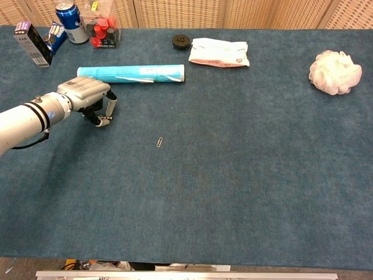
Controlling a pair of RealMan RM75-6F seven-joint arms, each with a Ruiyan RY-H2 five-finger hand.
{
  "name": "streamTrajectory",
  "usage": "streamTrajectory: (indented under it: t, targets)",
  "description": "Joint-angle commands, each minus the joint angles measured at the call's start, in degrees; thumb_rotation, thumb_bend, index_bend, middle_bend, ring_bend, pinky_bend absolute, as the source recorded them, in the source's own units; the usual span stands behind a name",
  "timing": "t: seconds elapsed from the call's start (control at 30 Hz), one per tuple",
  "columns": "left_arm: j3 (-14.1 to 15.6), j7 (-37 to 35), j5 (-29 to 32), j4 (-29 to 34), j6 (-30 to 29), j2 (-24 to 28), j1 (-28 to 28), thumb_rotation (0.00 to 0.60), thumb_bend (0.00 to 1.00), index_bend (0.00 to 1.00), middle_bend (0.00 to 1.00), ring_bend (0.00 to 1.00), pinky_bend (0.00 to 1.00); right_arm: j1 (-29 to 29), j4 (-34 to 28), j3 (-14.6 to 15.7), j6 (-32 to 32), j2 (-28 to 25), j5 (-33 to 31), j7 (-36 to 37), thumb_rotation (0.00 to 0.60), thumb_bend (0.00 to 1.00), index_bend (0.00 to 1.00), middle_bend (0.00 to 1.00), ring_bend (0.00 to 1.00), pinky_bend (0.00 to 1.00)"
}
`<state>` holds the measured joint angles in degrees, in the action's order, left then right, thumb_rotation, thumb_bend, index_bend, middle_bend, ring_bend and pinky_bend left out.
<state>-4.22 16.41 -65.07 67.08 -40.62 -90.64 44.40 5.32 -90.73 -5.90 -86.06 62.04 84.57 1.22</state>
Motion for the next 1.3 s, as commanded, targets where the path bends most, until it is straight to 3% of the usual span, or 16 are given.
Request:
streamTrajectory:
  t: [0.03, 0.33, 0.77, 1.03, 1.3]
  targets:
    - [-0.2, -0.6, -0.1, 0.9, -0.3, 0.6, -0.1, 0.6, 0.36, 0.57, 1.0, 1.0, 0.98, 0.0, 0.0, 0.0, 0.0, 0.0, 0.1, 0.1, 0.6, 0.22, 0.35, 0.41, 0.34, 0.5]
    - [-2.9, -5.9, 2.1, 8.3, 1.0, 5.6, -0.1, 0.6, 0.36, 0.58, 1.0, 1.0, 0.98, 0.2, 0.6, 0.1, 0.5, 0.4, 0.3, 0.7, 0.6, 0.22, 0.35, 0.41, 0.34, 0.5]
    - [-5.2, -14.3, 2.3, 24.9, 0.3, 11.6, -1.1, 0.6, 0.36, 0.6, 1.0, 1.0, 0.99, 0.4, 1.3, 0.6, 0.9, 0.6, 1.0, 1.7, 0.6, 0.22, 0.35, 0.41, 0.34, 0.5]
    - [-5.2, -12.9, 2.6, 30.2, -1.7, 10.2, 0.0, 0.6, 0.36, 0.59, 1.0, 1.0, 0.99, 0.0, 1.9, 0.9, 0.7, 0.5, 1.3, 2.7, 0.6, 0.22, 0.35, 0.41, 0.34, 0.5]
    - [-4.4, -8.1, 6.3, 29.3, -3.8, 5.6, 1.7, 0.6, 0.36, 0.59, 1.0, 1.0, 0.99, -0.8, 2.5, 1.2, -0.3, 0.2, 1.4, 3.9, 0.6, 0.22, 0.35, 0.41, 0.34, 0.5]
